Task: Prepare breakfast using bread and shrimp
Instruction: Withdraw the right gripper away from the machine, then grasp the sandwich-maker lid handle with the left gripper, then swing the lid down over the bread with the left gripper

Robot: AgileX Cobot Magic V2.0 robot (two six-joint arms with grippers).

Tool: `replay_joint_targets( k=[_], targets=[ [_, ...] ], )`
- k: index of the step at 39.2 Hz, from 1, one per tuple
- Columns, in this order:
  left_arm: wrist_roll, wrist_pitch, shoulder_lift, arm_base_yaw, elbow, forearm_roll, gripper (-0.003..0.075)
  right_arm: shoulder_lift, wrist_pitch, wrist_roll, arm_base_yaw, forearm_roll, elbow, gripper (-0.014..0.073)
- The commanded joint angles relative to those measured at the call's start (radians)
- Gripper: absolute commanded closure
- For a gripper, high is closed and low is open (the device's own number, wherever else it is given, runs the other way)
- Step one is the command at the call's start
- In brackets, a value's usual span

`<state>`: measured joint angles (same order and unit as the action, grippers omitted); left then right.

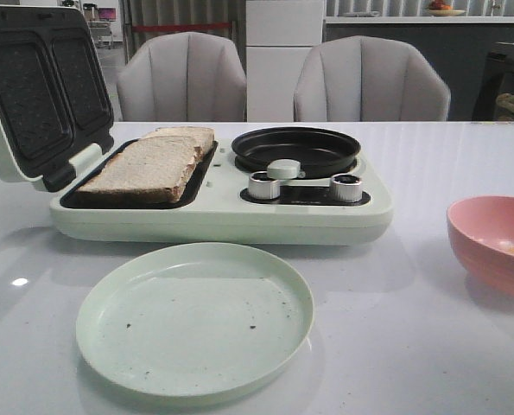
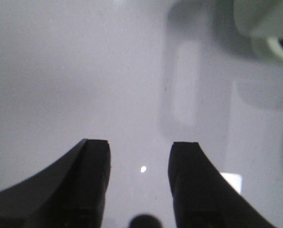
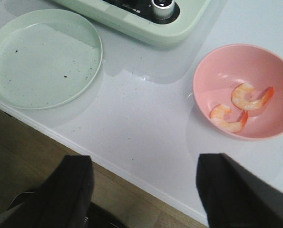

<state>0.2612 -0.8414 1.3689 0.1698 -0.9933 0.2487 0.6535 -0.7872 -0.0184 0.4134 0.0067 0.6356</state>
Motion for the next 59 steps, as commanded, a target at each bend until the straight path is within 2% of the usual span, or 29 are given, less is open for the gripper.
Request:
replay_joint_targets(
  k=[1,6,15,28,41,50,59],
  targets=[
    [0.11,0.069,0.023,0.082,-0.091,0.183,0.0436,-0.003,0.068,0.0,-0.002,-0.001,0.026,0.0033],
    [0.168,0.061,0.105,0.136,-0.2,0.276,0.0509,-0.003,0.068,0.0,-0.002,-0.001,0.026,0.0033],
    [0.183,0.032,0.263,0.14,-0.418,0.34,0.0619,-0.003,0.068,0.0,-0.002,-0.001,0.026,0.0033],
    [0.183,-0.056,0.423,0.102,-0.618,0.426,0.0621,-0.003,0.068,0.0,-0.002,-0.001,0.026,0.0033],
    [0.188,-0.108,0.422,0.017,-0.664,0.472,0.0621,-0.003,0.068,0.0,-0.002,-0.001,0.026,0.0033],
    [0.271,-0.142,0.422,-0.028,-0.664,0.612,0.0621,-0.003,0.068,0.0,-0.002,-0.001,0.026,0.0033],
    [0.341,-0.178,0.416,-0.097,-0.659,0.636,0.0621,-0.003,0.068,0.0,-0.002,-0.001,0.026,0.0033]
  ],
)
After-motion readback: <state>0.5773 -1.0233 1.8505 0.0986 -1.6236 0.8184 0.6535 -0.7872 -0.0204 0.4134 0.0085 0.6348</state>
